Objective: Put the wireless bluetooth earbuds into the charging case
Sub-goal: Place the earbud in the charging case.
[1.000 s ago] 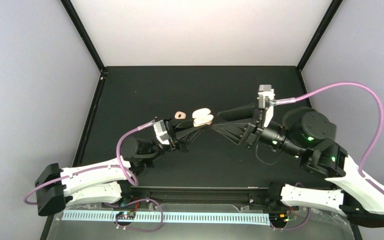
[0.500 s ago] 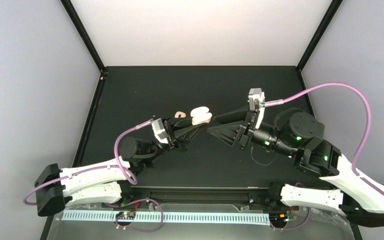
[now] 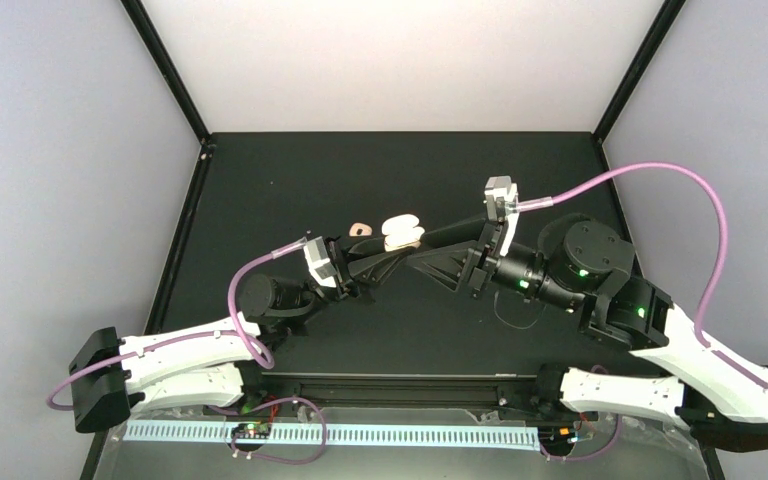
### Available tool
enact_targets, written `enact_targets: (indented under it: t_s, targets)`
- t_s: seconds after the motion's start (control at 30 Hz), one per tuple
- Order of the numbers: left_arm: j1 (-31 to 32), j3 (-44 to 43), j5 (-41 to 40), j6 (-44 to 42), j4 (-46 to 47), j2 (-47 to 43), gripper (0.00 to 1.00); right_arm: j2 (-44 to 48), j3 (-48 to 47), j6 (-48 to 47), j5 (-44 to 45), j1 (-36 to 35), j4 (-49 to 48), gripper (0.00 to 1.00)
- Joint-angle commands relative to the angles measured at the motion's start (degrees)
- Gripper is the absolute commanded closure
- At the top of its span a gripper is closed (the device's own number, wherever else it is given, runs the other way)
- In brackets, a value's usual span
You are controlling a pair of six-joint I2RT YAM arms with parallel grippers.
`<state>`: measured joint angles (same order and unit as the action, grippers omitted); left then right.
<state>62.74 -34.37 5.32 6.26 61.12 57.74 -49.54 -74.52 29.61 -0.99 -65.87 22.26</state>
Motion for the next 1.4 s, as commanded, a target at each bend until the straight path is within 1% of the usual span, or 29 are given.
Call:
enact_targets:
  t_s: [0.0,0.23,0.7,1.03,1.23,1.37]
  targets:
    - [0.0,-1.0,1.4,1.4,3.0,-0.5,0.98,0.0,0.0,0.0,0.9,-0.1,-1.2,0.44]
    - [0.0,-1.0,2.4,1.5,3.0,-0.5,0.98,-0.5,-0.1,-0.1,1.2,0.0,-1.4,0.44]
    - [0.0,-1.9,7.6,1.7,3.5,-0.1,0.98,-1.5,-0.3,-0.1,1.8,0.0,-1.7,0.44]
    - [0.0,-2.0,8.1,1.7,3.4,-0.6,0.98,-2.4,-0.5,0.1,0.8,0.0,-2.1,0.44]
    - [0.0,0.4,5.2,0.7,3.5,-2.1,0.98,2.2,-5.2,-2.6,-0.7,0.0,-2.2,0.43]
    - [0.0,1.8,4.4,-0.2,2.4,-3.6,0.98,6.2,-6.2,-4.6,-1.6,0.0,-0.4,0.43]
